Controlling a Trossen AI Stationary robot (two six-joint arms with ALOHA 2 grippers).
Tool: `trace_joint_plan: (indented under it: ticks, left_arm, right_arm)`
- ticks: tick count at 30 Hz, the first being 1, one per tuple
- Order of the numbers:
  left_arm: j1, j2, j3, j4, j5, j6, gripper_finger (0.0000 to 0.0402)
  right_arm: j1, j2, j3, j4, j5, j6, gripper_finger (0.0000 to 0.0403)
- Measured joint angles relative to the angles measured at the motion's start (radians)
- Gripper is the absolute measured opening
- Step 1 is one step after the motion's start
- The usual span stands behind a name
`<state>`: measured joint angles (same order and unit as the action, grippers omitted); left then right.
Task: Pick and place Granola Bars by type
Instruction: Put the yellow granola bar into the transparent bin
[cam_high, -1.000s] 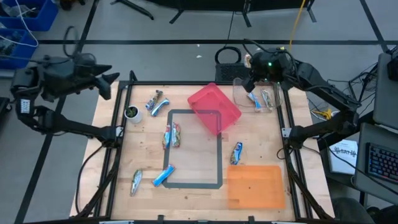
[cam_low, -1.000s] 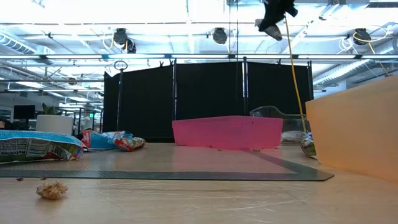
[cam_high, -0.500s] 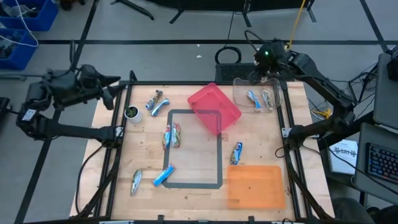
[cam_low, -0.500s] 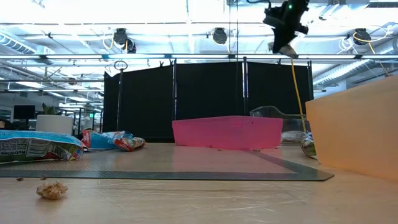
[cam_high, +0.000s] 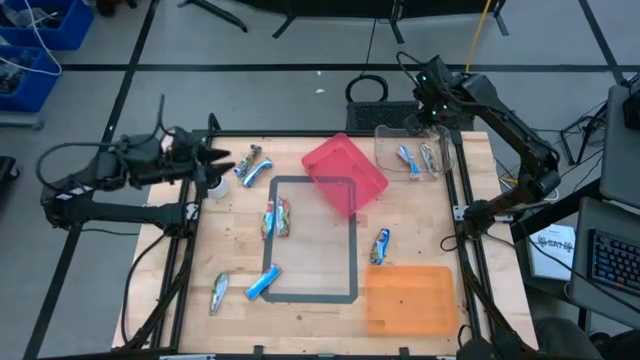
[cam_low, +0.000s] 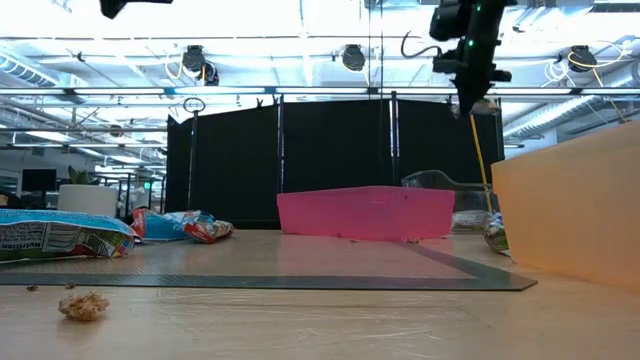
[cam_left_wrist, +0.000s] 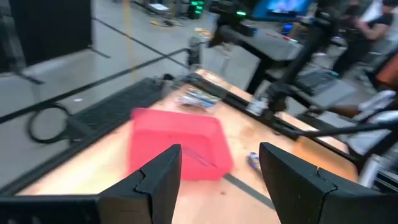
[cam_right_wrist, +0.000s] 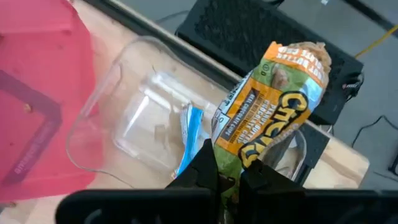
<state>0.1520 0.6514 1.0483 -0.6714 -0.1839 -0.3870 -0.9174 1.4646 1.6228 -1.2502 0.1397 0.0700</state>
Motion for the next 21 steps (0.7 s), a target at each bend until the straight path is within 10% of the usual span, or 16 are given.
trace_joint_plan:
  ticks: [21]
  left_arm:
    - [-0.065, -0.049, -0.100, 0.098, 0.006, 0.012, 0.0218]
  right_arm:
    - [-0.078, 0.214, 0.000, 0.032, -0.014, -0.065, 0.0004]
